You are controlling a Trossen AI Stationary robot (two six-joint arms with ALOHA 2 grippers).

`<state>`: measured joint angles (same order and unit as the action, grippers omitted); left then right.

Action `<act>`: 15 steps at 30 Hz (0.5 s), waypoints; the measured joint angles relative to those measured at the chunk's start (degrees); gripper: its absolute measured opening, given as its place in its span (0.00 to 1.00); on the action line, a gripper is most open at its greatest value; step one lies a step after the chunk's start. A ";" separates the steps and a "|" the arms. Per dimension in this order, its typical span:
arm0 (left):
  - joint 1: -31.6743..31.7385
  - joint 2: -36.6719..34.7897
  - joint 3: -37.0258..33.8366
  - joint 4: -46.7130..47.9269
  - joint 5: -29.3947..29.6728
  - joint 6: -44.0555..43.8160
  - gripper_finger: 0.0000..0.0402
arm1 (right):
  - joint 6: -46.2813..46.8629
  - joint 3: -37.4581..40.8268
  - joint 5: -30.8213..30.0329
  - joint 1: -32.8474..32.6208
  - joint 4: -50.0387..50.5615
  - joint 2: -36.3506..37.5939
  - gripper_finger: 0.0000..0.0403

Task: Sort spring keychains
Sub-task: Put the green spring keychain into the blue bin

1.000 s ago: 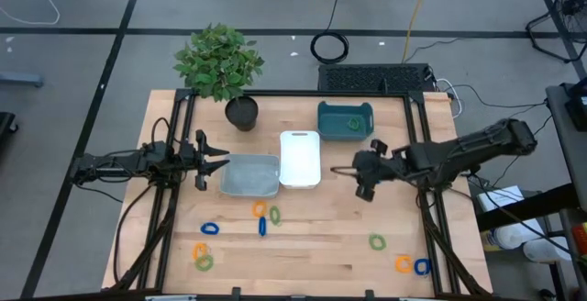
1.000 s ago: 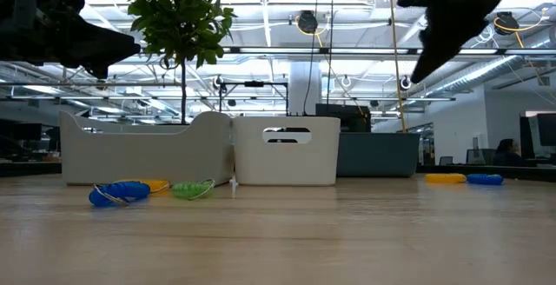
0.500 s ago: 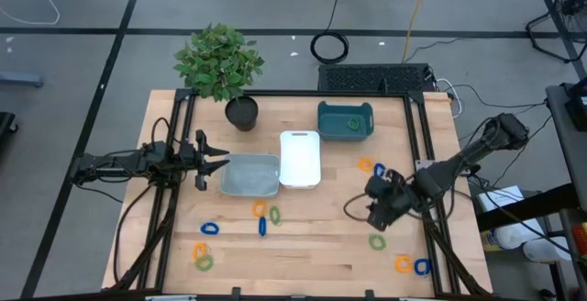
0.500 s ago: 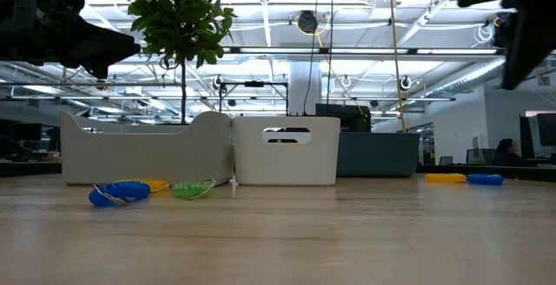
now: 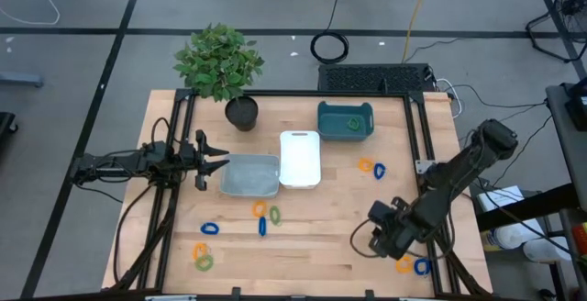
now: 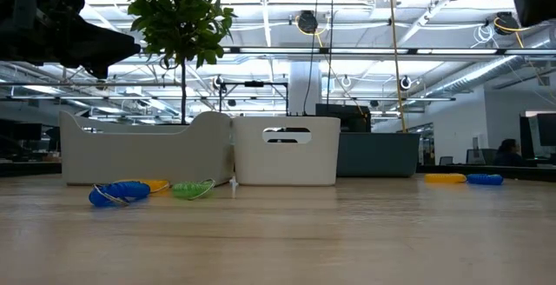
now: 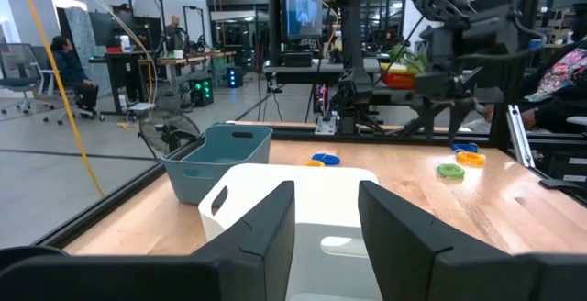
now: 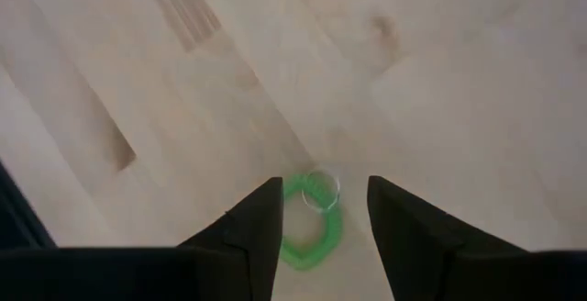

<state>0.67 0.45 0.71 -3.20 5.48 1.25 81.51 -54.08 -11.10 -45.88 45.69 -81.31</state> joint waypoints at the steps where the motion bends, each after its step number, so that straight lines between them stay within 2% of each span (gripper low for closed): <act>1: 0.00 0.02 0.00 0.00 0.00 -0.02 0.33 | 0.34 0.00 0.80 -0.19 -0.34 -0.86 0.37; 6: 0.00 0.00 0.00 0.00 0.00 0.01 0.33 | 1.80 0.00 3.77 -1.77 -2.87 -4.95 0.39; 15: 0.00 0.00 0.00 0.02 0.02 -0.02 0.33 | 3.35 -0.04 3.98 -4.18 -3.69 -8.78 0.37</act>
<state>0.67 0.45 0.71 -3.18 5.49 1.23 84.86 -54.13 -7.11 -50.06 42.00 -90.09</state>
